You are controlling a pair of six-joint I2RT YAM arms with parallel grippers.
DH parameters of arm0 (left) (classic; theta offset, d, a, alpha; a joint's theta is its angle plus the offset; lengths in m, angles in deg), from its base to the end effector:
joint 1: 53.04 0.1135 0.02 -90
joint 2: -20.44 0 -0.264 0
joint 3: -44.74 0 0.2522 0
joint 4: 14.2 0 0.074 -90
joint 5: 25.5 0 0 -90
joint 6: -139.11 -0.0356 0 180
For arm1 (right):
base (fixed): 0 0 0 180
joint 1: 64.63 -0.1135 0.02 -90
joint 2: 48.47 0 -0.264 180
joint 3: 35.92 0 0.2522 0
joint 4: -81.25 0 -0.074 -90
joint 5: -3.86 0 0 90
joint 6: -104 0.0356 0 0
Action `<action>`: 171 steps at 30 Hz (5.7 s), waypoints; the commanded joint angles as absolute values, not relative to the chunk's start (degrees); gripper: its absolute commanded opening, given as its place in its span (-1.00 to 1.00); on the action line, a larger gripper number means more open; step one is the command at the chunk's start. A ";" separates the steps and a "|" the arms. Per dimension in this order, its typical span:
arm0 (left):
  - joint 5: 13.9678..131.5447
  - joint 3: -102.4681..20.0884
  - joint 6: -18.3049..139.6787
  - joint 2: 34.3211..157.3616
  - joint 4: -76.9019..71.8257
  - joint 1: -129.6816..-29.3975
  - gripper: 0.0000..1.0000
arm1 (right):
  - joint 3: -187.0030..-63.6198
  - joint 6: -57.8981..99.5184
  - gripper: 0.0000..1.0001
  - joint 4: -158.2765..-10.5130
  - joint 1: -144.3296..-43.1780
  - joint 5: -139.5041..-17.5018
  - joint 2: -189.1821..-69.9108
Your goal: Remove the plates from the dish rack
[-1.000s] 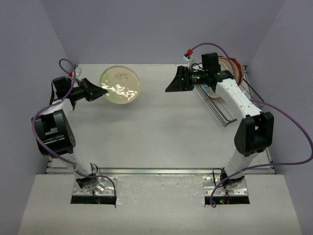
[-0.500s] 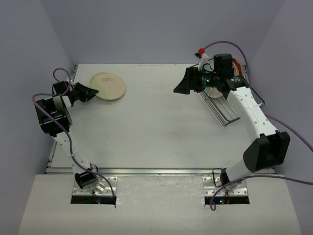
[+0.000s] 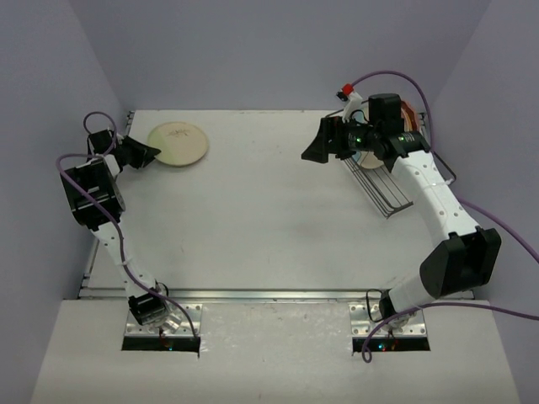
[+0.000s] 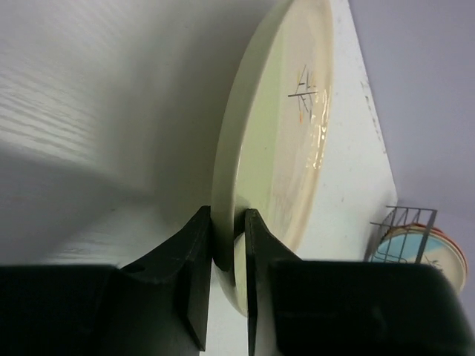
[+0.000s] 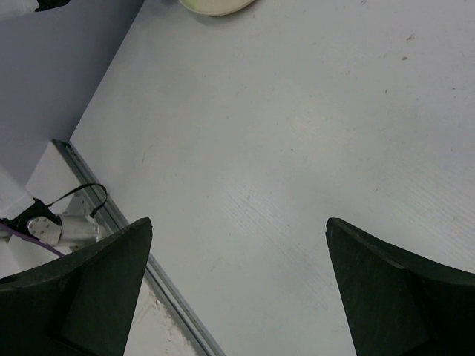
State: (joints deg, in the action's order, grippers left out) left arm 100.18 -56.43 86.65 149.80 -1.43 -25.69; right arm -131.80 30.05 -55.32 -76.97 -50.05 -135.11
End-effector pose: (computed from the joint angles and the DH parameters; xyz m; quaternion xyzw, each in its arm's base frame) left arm 0.4425 0.2055 0.1310 -0.3573 0.7991 -0.3127 0.3687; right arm 0.3262 0.0928 0.3598 -0.1177 0.8445 0.3745 0.3643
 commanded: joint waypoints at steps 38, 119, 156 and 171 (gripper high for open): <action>85.14 -27.72 40.13 93.90 7.13 -52.42 0.27 | -146.56 5.03 0.89 -54.59 -58.28 -76.96 -153.79; 120.27 -29.51 65.29 95.91 -5.23 -55.11 0.87 | -149.45 24.55 -1.00 -54.93 -66.02 -30.32 -141.10; 130.48 -23.77 84.49 108.63 -20.01 -41.90 -1.00 | -142.59 33.22 0.98 -55.35 -78.26 -43.90 -144.83; 123.58 -43.91 84.62 133.95 -17.42 -20.70 -1.00 | -137.51 31.34 0.98 -55.46 -76.32 -44.11 -142.27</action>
